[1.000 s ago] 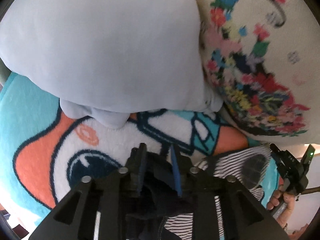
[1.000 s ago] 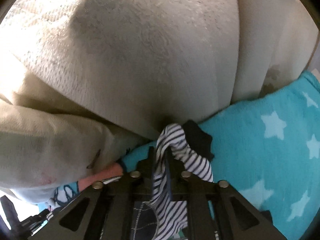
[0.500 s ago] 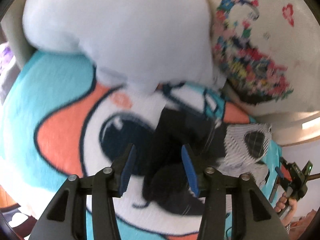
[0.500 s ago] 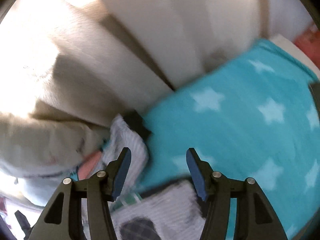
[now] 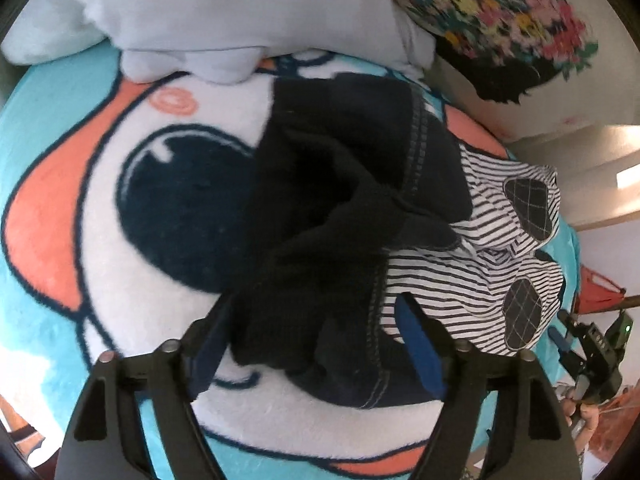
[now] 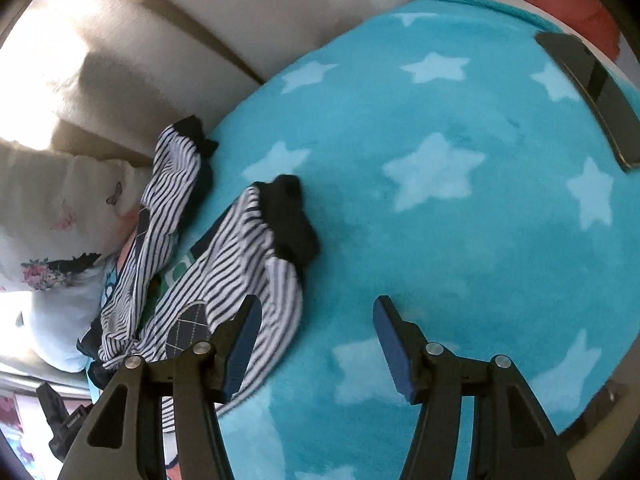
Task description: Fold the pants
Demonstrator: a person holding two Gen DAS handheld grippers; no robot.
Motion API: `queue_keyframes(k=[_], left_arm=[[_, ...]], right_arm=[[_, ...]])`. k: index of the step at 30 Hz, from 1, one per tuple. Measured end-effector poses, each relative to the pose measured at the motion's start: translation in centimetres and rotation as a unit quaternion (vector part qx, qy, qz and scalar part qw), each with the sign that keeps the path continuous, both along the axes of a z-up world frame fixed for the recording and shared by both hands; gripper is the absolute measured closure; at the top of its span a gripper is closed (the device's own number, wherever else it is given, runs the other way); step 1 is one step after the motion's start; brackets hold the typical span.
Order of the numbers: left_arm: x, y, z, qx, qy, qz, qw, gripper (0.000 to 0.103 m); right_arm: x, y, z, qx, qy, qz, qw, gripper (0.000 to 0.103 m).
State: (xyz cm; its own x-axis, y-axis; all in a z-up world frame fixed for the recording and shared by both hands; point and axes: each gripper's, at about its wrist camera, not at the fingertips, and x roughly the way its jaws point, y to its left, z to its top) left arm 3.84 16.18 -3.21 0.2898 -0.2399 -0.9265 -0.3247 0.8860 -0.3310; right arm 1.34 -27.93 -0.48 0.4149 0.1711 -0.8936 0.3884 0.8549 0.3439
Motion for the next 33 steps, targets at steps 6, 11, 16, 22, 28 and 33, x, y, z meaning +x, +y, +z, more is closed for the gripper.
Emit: queue_keyframes(k=[6, 11, 16, 22, 28, 33], left_arm=[[0.2, -1.0, 0.1, 0.011, 0.01, -0.007, 0.9999, 0.076], [-1.4, -0.2, 1.6, -0.018, -0.004, 0.008, 0.9998, 0.077], [-3.3, 1.5, 3.9, -0.032, -0.022, 0.007, 0.9992, 0.077], [-6.1, 2.2, 4.6, -0.034, -0.021, 0.022, 0.999, 0.078], [-8.9, 3.0, 1.4, -0.038, 0.012, 0.043, 0.9983, 0.075], [-9.8, 4.4, 0.7, -0.082, 0.011, 0.063, 0.9945, 0.069]], right_arm=[[3.0, 2.0, -1.3, -0.035, -0.008, 0.019, 0.999, 0.042], [3.7, 2.7, -1.2, 0.0, -0.013, 0.031, 0.999, 0.092], [1.6, 3.1, 1.1, 0.02, -0.021, 0.052, 0.998, 0.092], [-1.7, 3.0, 2.0, 0.038, 0.01, 0.067, 0.997, 0.092], [-5.0, 2.8, -1.1, 0.025, 0.072, 0.077, 0.994, 0.092], [-4.8, 2.3, -1.3, 0.024, 0.084, 0.075, 0.993, 0.074]])
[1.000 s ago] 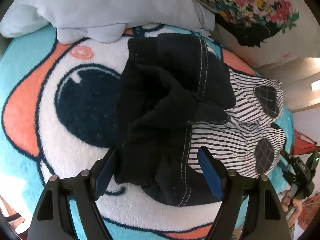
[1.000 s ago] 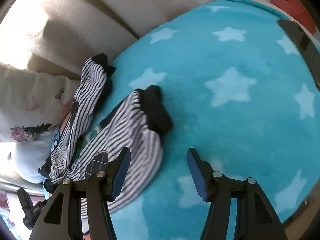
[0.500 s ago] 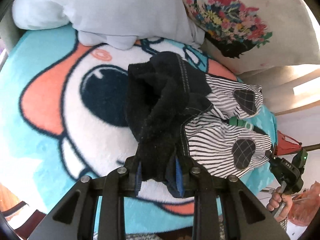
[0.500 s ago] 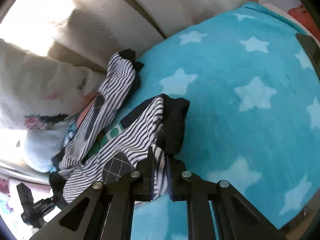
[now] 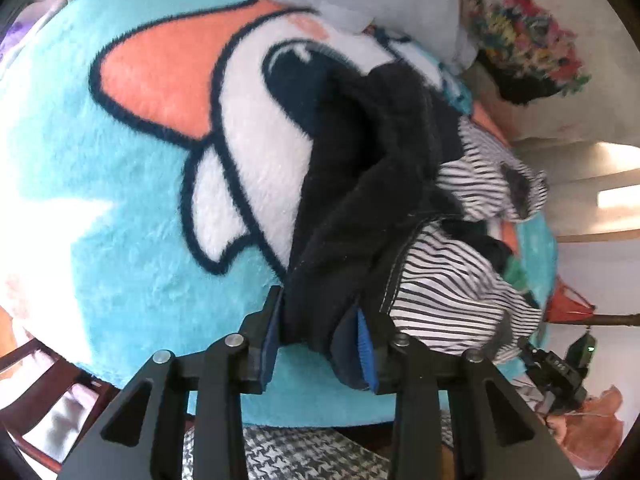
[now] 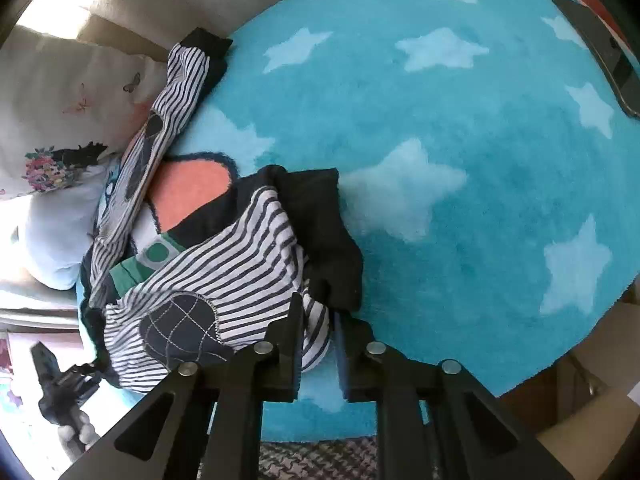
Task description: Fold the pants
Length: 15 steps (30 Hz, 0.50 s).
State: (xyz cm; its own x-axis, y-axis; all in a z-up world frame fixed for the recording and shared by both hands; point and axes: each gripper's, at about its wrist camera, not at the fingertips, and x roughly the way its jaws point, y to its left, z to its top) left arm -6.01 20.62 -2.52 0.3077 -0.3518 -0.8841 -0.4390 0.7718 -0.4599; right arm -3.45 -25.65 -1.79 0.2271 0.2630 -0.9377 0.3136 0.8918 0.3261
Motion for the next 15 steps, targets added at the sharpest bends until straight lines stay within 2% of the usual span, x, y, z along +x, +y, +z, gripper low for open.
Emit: queue_keyframes(k=[2, 3, 6, 8, 10, 15], left_arm=[[-0.4, 0.7, 1.2, -0.001, -0.019, -0.003, 0.9998, 0.067], [-0.8, 1.3, 1.8, 0.002, -0.026, -0.005, 0.9997, 0.067], [-0.9, 2.7, 3.7, 0.028, -0.042, 0.001, 0.9987, 0.067], [-0.2, 3.0, 4.6, 0.029, -0.055, 0.003, 0.998, 0.067], [1.5, 2.9, 5.6, 0.046, -0.065, -0.002, 0.9968, 0.066], [7.1, 0.4, 7.2, 0.089, -0.084, -0.048, 0.9913, 0.052]], right_arm=[[-0.5, -0.6, 1.2, -0.007, 0.002, 0.006, 1.0, 0.057], [-0.6, -1.2, 2.0, -0.014, 0.0, 0.008, 1.0, 0.055], [-1.0, -2.7, 4.2, -0.046, -0.019, 0.014, 0.999, 0.055], [0.2, -2.6, 5.6, -0.075, -0.04, 0.028, 0.996, 0.055], [2.3, -1.4, 6.3, -0.103, -0.059, 0.056, 0.991, 0.055], [8.4, 2.7, 7.8, -0.113, -0.121, 0.107, 0.98, 0.055]])
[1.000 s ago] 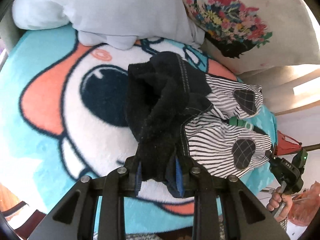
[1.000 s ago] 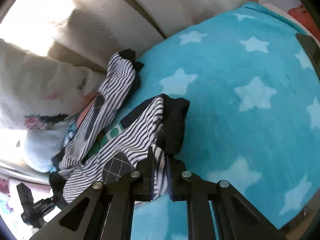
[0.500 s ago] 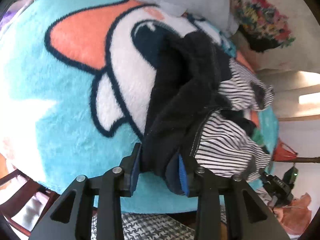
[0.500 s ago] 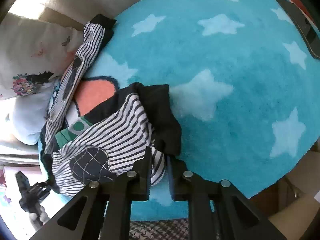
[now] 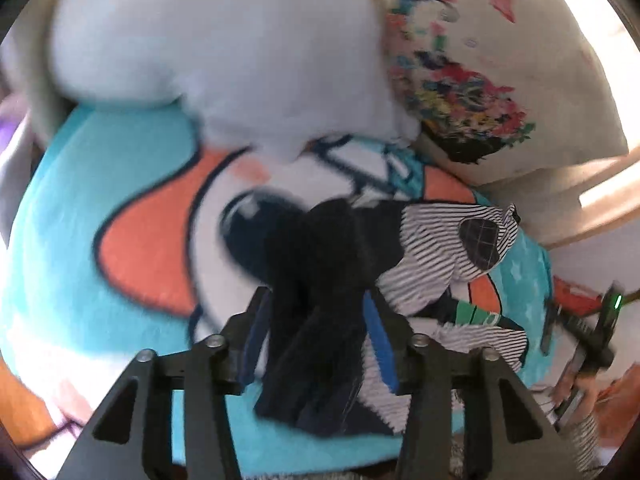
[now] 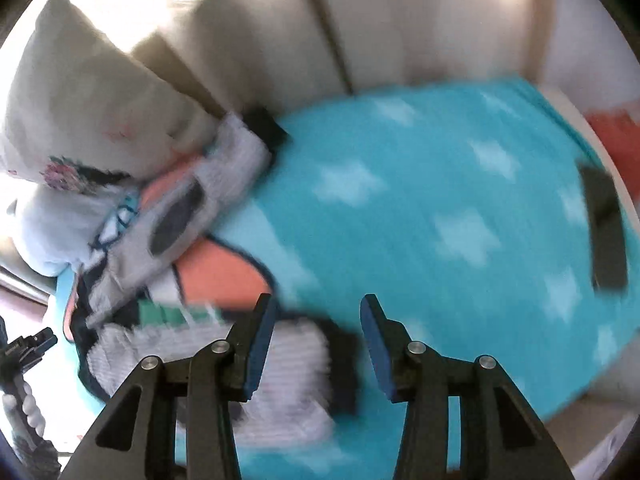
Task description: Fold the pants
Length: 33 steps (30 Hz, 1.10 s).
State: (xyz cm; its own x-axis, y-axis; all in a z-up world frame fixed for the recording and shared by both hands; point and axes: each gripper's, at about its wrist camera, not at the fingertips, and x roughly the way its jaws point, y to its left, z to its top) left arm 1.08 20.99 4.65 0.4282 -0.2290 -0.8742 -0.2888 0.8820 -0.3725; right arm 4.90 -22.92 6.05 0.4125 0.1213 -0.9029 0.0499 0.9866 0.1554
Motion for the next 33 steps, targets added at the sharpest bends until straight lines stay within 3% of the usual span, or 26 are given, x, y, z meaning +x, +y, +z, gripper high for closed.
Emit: queue_keyframes(k=[5, 12, 19, 23, 33], left_arm=[[5.6, -3.0, -0.7, 0.039, 0.01, -0.073, 0.9965, 0.051], [10.4, -5.3, -2.7, 0.059, 0.035, -0.116, 0.9909, 0.051], [12.6, -7.6, -4.1, 0.067, 0.05, -0.141, 0.9864, 0.05], [14.0, -8.8, -5.0, 0.078, 0.06, -0.157, 0.9827, 0.05], [16.3, -8.5, -6.9, 0.059, 0.079, -0.147, 0.9842, 0.05]], right_arm=[[7.4, 3.4, 1.1, -0.029, -0.048, 0.041, 0.998, 0.047], [14.9, 4.5, -0.8, -0.06, -0.024, 0.072, 0.995, 0.043], [17.9, 3.3, -2.5, -0.035, -0.001, 0.052, 0.998, 0.043], [19.1, 3.6, -3.5, -0.041, 0.013, 0.068, 0.997, 0.043], [20.2, 3.5, -3.2, -0.045, 0.016, 0.114, 0.992, 0.043]])
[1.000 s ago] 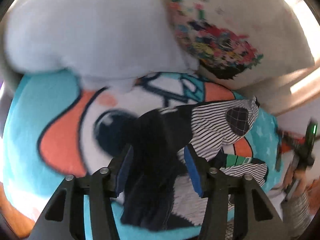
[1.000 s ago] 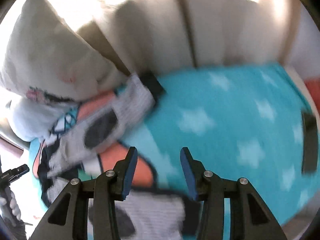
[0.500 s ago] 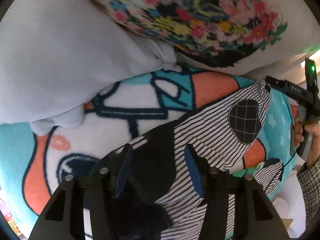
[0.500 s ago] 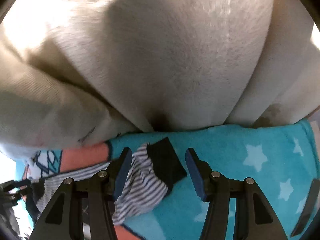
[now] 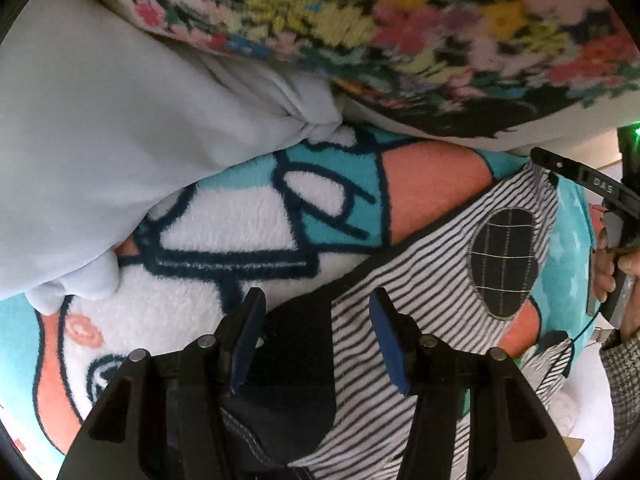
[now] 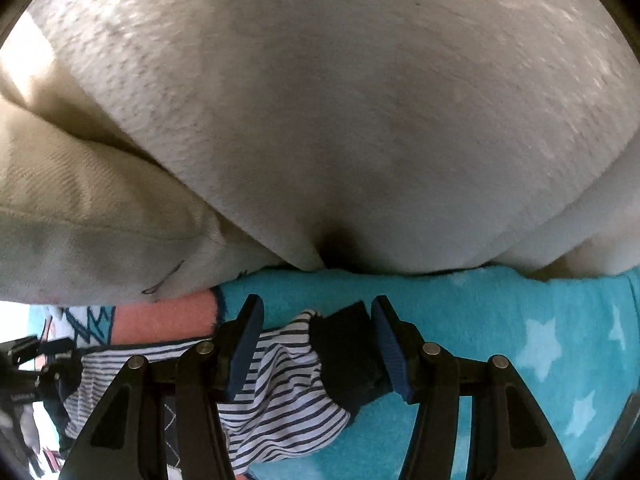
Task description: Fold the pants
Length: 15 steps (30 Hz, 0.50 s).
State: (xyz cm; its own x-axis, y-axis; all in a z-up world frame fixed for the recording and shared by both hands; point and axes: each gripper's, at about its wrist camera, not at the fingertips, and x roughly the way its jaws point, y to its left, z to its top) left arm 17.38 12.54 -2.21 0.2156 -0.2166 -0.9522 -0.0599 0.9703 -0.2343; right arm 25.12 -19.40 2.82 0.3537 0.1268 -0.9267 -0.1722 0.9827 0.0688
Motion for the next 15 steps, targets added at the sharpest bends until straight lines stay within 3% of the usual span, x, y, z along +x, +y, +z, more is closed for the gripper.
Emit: queue_keyframes(k=[3, 9, 15], left_arm=[[0.2, -0.3, -0.8, 0.008, 0.0, 0.001, 1.0, 0.048], [-0.1, -1.7, -1.2, 0.02, -0.017, -0.009, 0.9996, 0.03], [0.1, -3.7, -1.8, 0.027, -0.021, -0.014, 0.9993, 0.012]], right_arm=[[-0.1, 1.0, -0.7, -0.004, 0.006, 0.006, 1.0, 0.04], [-0.1, 0.6, -2.7, 0.017, 0.048, 0.021, 0.999, 0.04], [0.4, 1.0, -2.8, 0.013, 0.048, 0.026, 0.998, 0.031]])
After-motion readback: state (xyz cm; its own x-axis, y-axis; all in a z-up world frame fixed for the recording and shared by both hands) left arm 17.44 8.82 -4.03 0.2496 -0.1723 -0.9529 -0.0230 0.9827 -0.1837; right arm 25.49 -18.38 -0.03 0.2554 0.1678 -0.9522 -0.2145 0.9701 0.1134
